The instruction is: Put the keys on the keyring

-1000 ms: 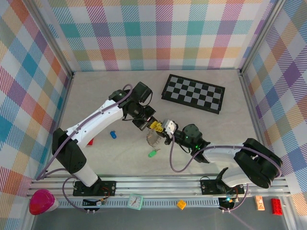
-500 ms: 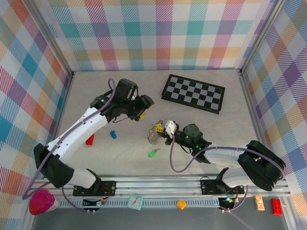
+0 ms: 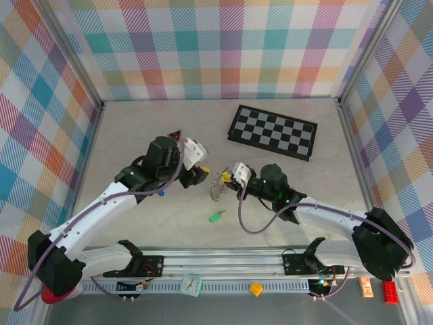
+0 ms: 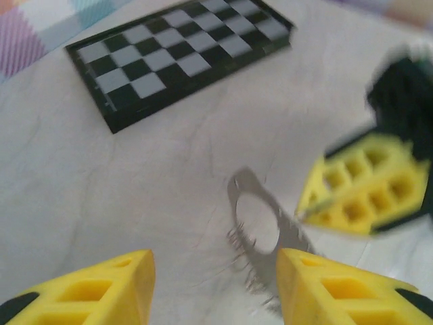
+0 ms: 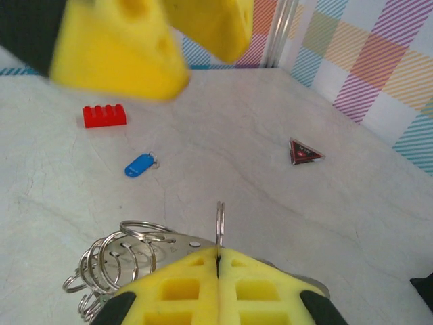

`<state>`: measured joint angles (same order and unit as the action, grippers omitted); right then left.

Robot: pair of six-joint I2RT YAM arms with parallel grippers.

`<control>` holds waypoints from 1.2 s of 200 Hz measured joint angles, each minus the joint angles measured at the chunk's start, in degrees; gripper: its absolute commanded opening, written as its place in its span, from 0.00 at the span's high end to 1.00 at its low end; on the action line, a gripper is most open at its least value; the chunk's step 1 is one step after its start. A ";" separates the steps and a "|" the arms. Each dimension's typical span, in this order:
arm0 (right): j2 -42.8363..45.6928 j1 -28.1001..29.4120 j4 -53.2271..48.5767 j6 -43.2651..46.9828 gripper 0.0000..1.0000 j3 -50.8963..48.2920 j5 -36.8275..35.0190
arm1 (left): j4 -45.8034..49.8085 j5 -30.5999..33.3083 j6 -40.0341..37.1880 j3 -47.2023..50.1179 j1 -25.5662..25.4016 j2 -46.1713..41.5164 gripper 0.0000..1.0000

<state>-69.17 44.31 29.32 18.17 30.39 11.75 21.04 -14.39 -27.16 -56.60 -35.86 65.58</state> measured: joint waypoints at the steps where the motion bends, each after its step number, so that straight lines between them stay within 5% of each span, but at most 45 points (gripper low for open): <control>1: 0.07 -0.02 -0.26 0.09 1.00 0.09 0.11 | -0.02 -0.07 -0.46 0.00 0.00 0.09 0.54; 57: 3.04 -0.13 -18.78 7.58 1.00 8.37 3.98 | -3.52 -9.44 -20.15 0.42 0.02 6.19 0.68; 126: 2.97 -0.44 -33.79 13.73 1.00 16.28 4.94 | -6.64 -18.16 -24.76 2.03 0.02 7.87 0.76; 179: 1.84 -0.44 -37.22 14.51 1.00 18.53 5.51 | -4.74 -20.46 -25.59 1.57 0.00 8.00 1.00; 200: 2.16 -0.92 -36.70 13.77 0.76 18.12 5.92 | -4.22 -21.14 -24.94 1.22 0.02 8.35 1.00; 240: 11.50 -7.34 -27.74 8.66 0.71 8.22 10.38 | -7.58 -23.50 -20.04 2.51 0.02 7.82 1.00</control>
<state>-57.67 36.97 1.58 26.83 38.61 22.13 13.45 -37.89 -47.20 -54.08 -35.83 73.41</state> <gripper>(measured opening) 0.284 0.043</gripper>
